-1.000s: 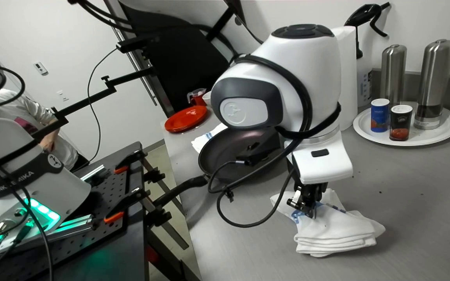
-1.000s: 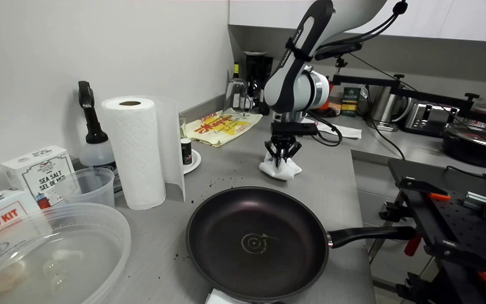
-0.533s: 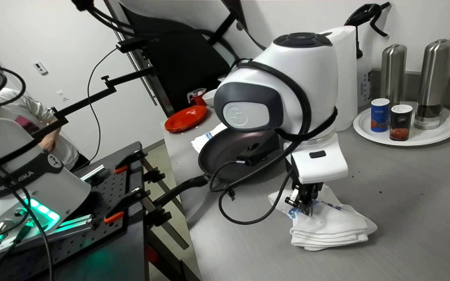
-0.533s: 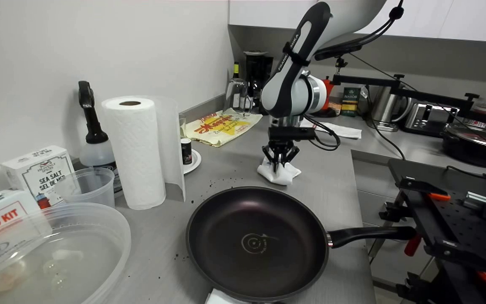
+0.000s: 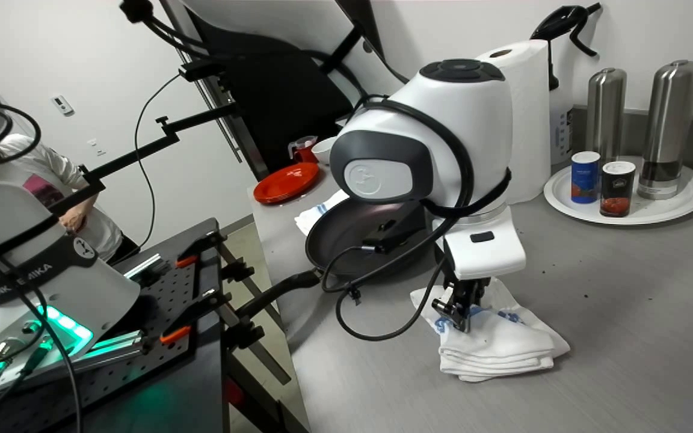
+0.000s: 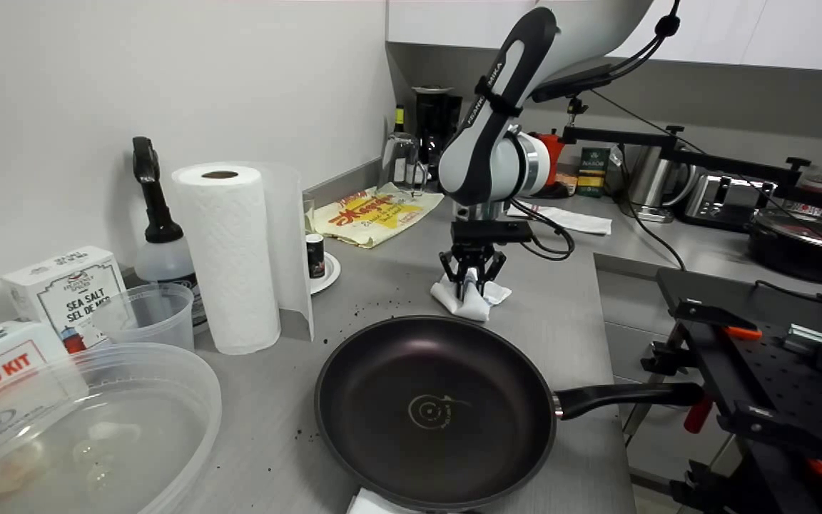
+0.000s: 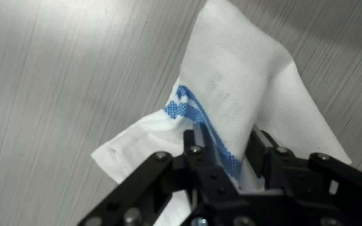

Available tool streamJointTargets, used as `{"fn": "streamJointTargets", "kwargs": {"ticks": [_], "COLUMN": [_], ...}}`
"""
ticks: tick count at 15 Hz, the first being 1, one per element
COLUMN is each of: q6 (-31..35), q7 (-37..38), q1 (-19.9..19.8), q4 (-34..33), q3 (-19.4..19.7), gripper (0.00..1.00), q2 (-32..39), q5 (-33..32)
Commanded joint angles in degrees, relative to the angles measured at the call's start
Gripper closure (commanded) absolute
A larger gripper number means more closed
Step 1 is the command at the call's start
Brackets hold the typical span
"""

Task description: Pick up the white towel with blue stripes from the table, wipe inside the black pan, and put the towel back on the table.

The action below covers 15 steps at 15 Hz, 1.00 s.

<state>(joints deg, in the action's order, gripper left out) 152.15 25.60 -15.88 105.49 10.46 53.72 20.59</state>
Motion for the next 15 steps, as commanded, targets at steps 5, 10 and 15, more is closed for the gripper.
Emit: {"fn": "streamJointTargets", "kwargs": {"ticks": [5,10,15], "q6": [0.36,2.30,5.72], "q7": [-5.01,-4.12,2.75], "q1": [3.43,8.81,20.78], "q4": [9.98,19.66,31.50], "q3": [-0.52,1.41,9.51], "gripper": [0.04,0.00,0.00], "q2": [-9.15,-17.81,-27.03], "q5": [-1.21,-3.33,-14.65]}}
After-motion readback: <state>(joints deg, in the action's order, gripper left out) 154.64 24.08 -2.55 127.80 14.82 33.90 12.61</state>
